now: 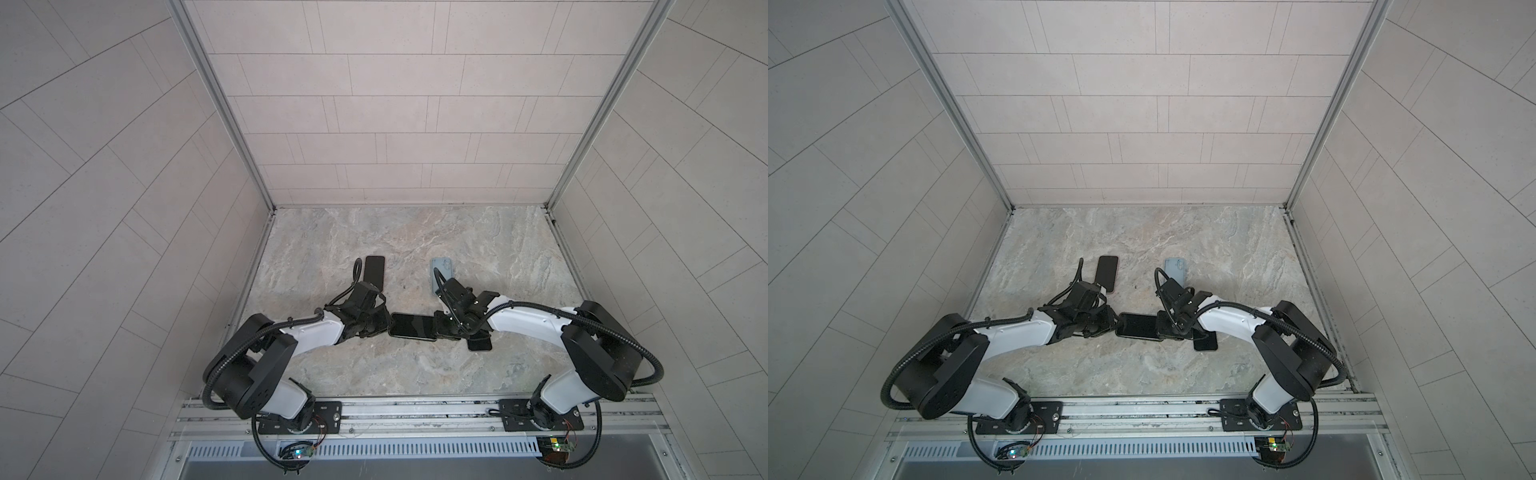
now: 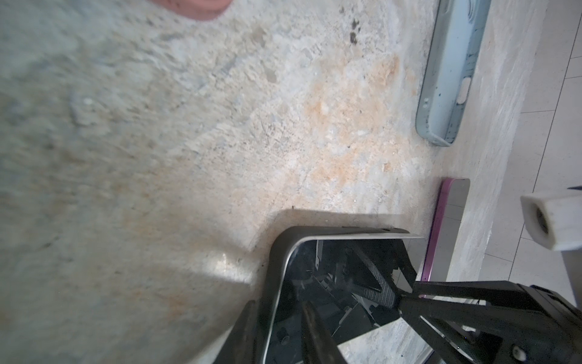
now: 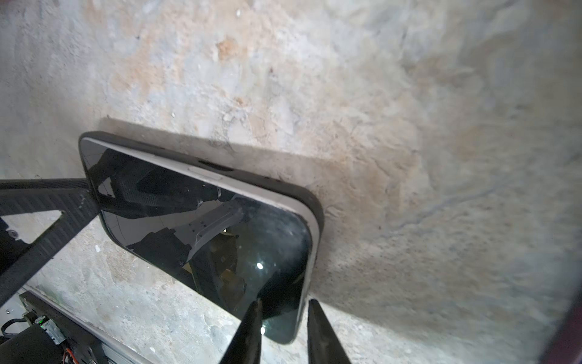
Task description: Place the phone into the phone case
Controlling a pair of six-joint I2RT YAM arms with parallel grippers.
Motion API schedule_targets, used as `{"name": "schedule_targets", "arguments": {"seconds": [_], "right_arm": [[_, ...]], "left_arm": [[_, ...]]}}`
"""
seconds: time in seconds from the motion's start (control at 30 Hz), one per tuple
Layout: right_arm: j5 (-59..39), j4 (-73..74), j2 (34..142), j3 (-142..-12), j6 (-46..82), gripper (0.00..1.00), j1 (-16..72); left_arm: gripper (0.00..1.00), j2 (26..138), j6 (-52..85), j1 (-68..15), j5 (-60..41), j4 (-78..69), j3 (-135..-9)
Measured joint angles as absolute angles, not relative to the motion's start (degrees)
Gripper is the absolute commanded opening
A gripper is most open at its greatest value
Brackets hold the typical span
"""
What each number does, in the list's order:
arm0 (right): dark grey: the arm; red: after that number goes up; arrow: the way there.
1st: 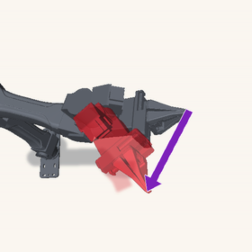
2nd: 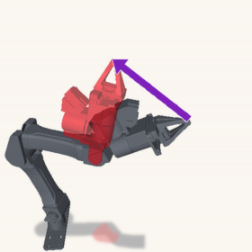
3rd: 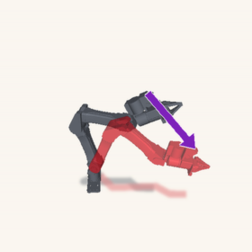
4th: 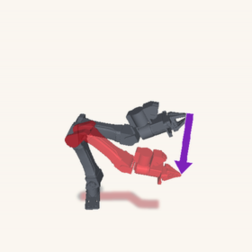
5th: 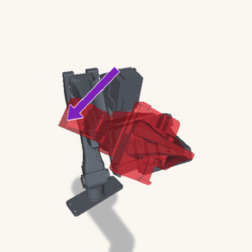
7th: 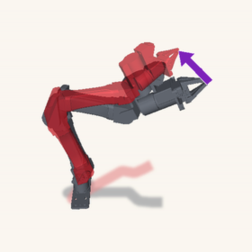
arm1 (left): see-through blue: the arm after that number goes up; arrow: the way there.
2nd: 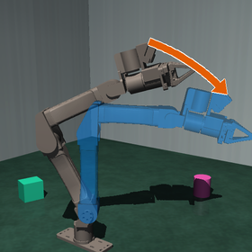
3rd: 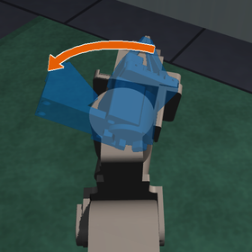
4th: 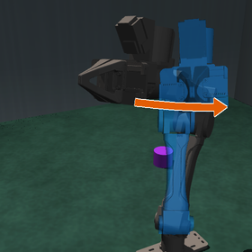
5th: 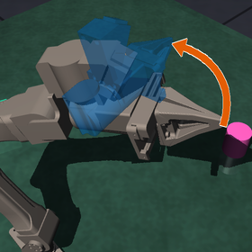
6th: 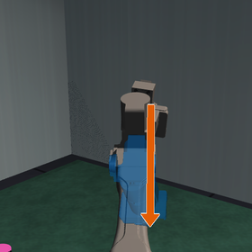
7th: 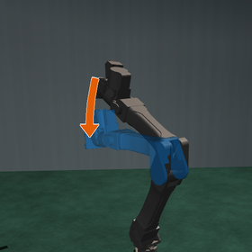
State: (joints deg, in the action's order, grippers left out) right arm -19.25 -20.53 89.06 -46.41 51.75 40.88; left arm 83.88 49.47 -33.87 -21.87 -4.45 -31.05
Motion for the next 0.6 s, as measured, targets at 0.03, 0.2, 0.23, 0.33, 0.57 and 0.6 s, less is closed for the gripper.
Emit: {"name": "schedule_targets", "arguments": {"seconds": [0.03, 0.2, 0.23, 0.33, 0.57, 0.6], "right_arm": [[-19.2, -20.5, 89.1, -46.4, 51.8, 0.28, 40.9], [-19.3, -20.1, 89.4, -46.4, 52.1, 0.28, 41.0], [-19.3, -20.0, 89.4, -46.4, 52.2, 0.28, 41.0], [-19.3, -19.9, 89.7, -46.5, 52.6, 0.27, 41.1], [-18.5, -19.6, 89.7, -46.6, 53.7, 0.27, 42.1], [-18.4, -19.6, 89.7, -46.6, 53.9, 0.27, 42.2]], "left_arm": [[0.31, 83.9, 49.5, -33.9, -21.9, -4.4, -31.0], [0.30, 83.9, 49.5, -33.9, -21.9, -4.4, -31.0], [0.31, 83.9, 49.5, -33.9, -21.9, -4.4, -31.0], [0.30, 83.9, 49.5, -33.9, -21.9, -4.5, -31.0], [0.30, 83.9, 49.5, -33.7, -21.8, -4.4, -30.8], [0.30, 83.9, 49.5, -33.7, -21.8, -4.4, -30.8]]}}
